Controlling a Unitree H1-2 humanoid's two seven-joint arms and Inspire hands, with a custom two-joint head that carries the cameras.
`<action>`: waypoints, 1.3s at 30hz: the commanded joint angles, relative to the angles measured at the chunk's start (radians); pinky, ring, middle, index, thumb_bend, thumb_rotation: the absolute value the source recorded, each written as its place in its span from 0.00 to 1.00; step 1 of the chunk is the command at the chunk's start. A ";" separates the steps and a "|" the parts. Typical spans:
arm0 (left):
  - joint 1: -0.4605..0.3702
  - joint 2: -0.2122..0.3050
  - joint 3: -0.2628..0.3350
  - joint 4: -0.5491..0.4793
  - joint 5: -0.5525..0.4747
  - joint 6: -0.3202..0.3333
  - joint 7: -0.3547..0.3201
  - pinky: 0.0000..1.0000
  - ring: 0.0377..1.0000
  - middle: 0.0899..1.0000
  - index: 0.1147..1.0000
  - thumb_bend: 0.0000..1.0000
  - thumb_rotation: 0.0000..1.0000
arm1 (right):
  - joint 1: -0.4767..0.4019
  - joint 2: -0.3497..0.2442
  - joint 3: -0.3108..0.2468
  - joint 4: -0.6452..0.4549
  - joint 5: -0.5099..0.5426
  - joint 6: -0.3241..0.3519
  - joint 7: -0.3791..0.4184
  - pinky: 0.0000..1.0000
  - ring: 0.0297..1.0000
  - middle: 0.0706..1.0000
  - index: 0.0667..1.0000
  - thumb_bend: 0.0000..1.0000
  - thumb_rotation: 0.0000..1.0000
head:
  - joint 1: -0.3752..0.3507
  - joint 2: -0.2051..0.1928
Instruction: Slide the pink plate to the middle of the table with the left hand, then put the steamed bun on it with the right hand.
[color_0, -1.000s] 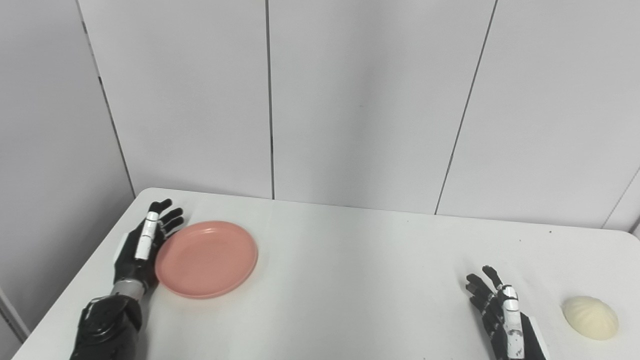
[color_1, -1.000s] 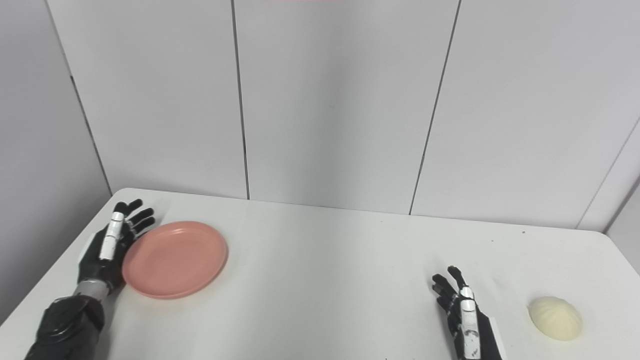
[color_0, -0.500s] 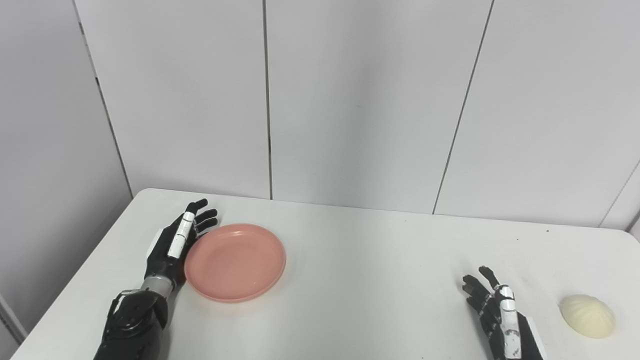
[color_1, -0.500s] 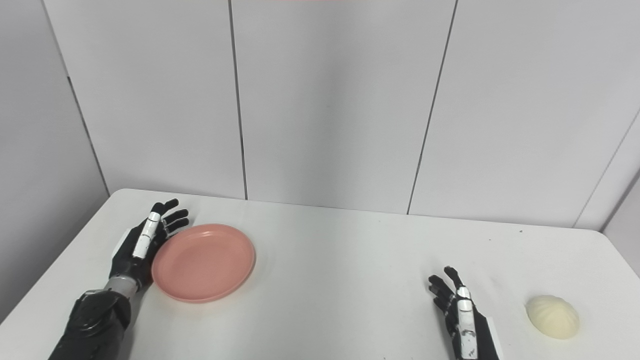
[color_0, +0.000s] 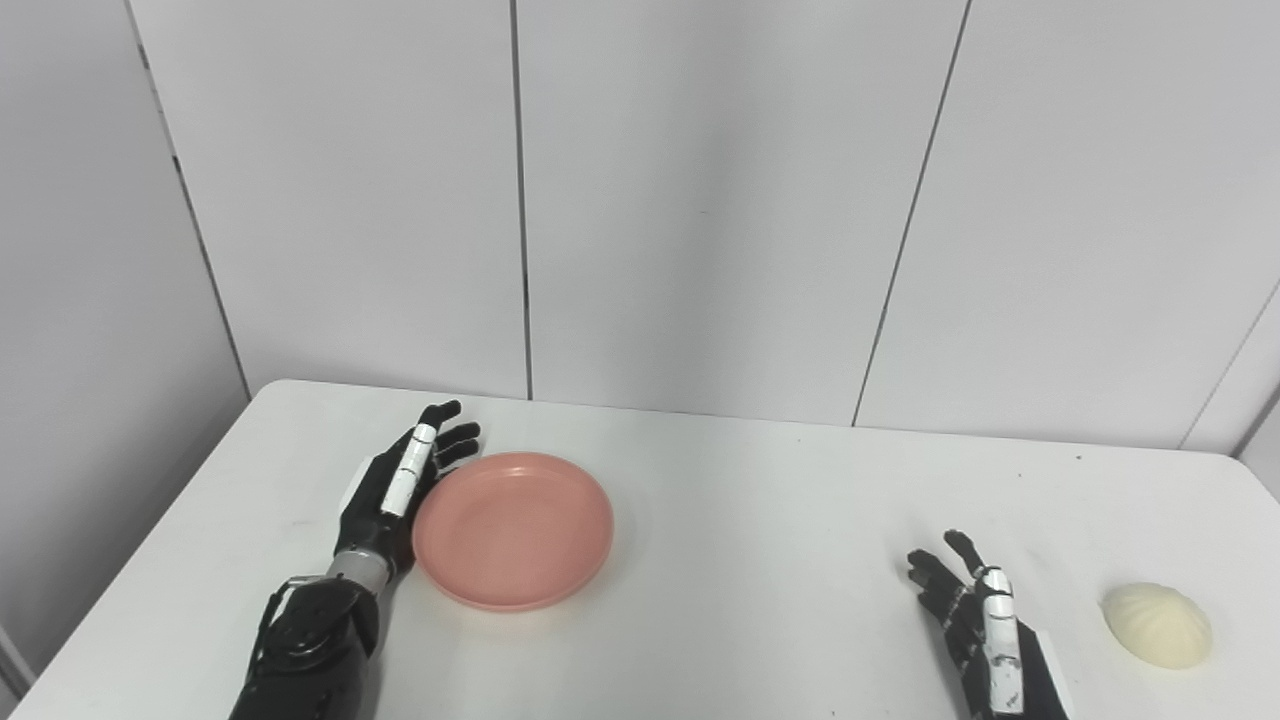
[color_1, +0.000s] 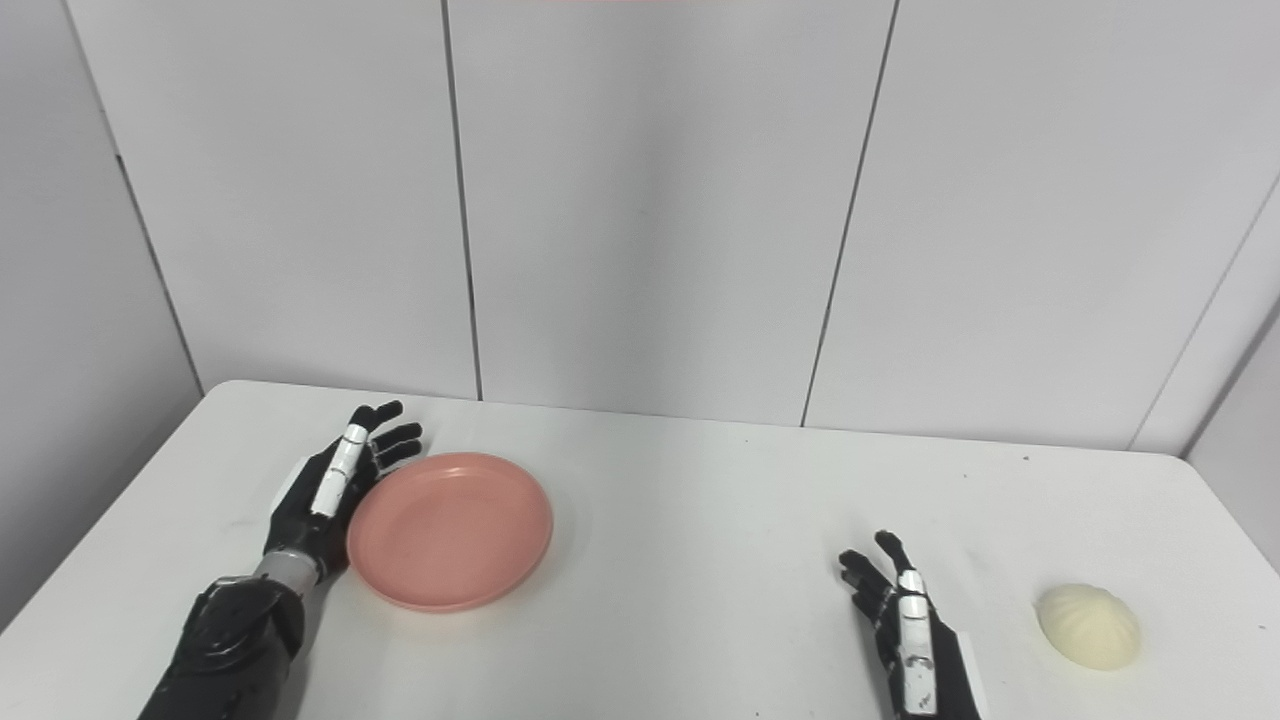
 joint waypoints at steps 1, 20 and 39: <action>-0.026 -0.008 -0.008 -0.002 0.011 0.003 0.003 0.75 0.81 0.77 0.80 0.82 0.83 | 0.017 0.023 0.017 0.001 -0.009 0.011 -0.001 0.90 0.84 0.79 0.89 0.73 1.00 | -0.013 0.005; -0.038 -0.073 -0.072 -0.046 0.024 0.062 -0.028 0.74 0.81 0.76 0.82 0.78 0.85 | 0.025 0.065 0.056 -0.048 -0.078 0.019 -0.044 0.87 0.82 0.79 0.89 0.78 0.99 | -0.151 0.049; -0.048 -0.171 -0.106 -0.005 0.033 0.052 -0.036 0.81 0.86 0.82 0.85 0.76 0.85 | 0.039 0.098 0.084 -0.117 -0.148 0.068 -0.077 0.87 0.83 0.79 0.90 0.80 0.99 | -0.263 0.095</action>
